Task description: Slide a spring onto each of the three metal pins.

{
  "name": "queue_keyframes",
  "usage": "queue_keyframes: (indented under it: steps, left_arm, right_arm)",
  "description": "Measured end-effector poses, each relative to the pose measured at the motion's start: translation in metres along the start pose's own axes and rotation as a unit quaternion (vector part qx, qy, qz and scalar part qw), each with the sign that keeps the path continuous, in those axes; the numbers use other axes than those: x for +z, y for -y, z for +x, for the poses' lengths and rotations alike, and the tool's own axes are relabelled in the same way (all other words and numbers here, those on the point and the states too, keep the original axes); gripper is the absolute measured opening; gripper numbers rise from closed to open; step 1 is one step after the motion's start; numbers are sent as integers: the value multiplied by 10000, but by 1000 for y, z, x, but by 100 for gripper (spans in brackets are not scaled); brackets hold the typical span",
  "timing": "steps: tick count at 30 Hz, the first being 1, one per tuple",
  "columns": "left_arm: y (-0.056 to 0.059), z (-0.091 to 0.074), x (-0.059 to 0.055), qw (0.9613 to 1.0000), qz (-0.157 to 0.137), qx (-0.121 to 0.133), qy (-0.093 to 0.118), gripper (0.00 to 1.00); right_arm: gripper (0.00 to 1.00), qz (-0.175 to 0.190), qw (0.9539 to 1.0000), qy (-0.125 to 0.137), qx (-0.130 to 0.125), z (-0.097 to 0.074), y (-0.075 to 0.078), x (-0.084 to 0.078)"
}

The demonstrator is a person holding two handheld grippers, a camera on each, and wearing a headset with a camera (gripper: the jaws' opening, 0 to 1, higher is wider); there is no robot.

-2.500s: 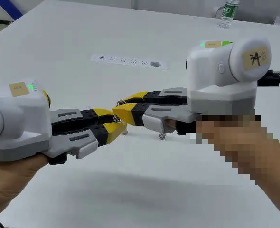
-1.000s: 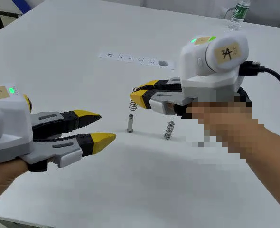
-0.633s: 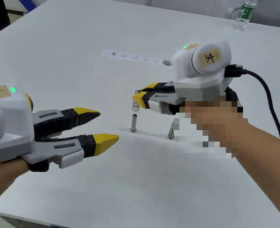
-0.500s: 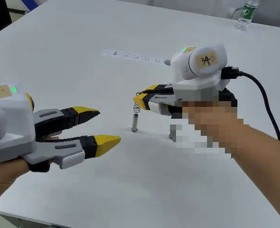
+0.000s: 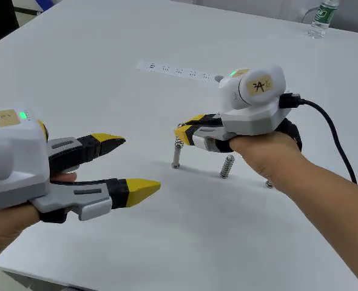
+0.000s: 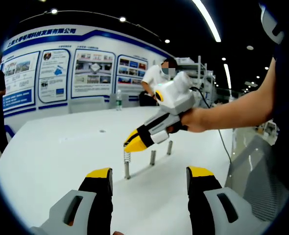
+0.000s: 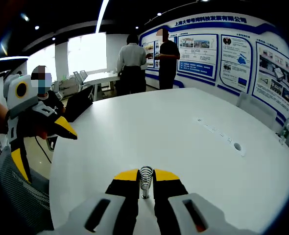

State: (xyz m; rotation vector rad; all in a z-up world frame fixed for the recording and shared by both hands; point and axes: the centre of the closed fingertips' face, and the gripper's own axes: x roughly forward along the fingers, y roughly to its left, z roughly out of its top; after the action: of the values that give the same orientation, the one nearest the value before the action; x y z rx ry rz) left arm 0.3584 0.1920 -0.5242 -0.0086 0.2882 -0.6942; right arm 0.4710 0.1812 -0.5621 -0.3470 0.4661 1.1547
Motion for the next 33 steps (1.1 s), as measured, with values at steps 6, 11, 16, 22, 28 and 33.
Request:
queue_keyframes:
  steps: [6,11,16,22,28,33]
  left_arm:
    - [1,0,0,10000,-5,-2,-7,63]
    - [1,0,-1,10000,-7,-5,-20,63]
    - [1,0,-2,10000,-22,-10,-35,62]
    - [-1,0,-3,10000,-19,-2,-45,62]
    - [-2,0,-3,10000,-19,1,-44,62]
    - [-3,-1,-4,10000,-23,19,-62,62]
  right_arm:
    - [12,13,10000,0,-3,1,-1,0]
    - [12,13,10000,-42,11,4,-1,-3]
    - [12,57,10000,-74,4,6,0,-7]
    - [12,93,9999,-131,8,12,-2,-17]
    - [12,134,9998,-175,7,20,-4,-26]
    - [12,147,9995,-267,1,26,-4,-35]
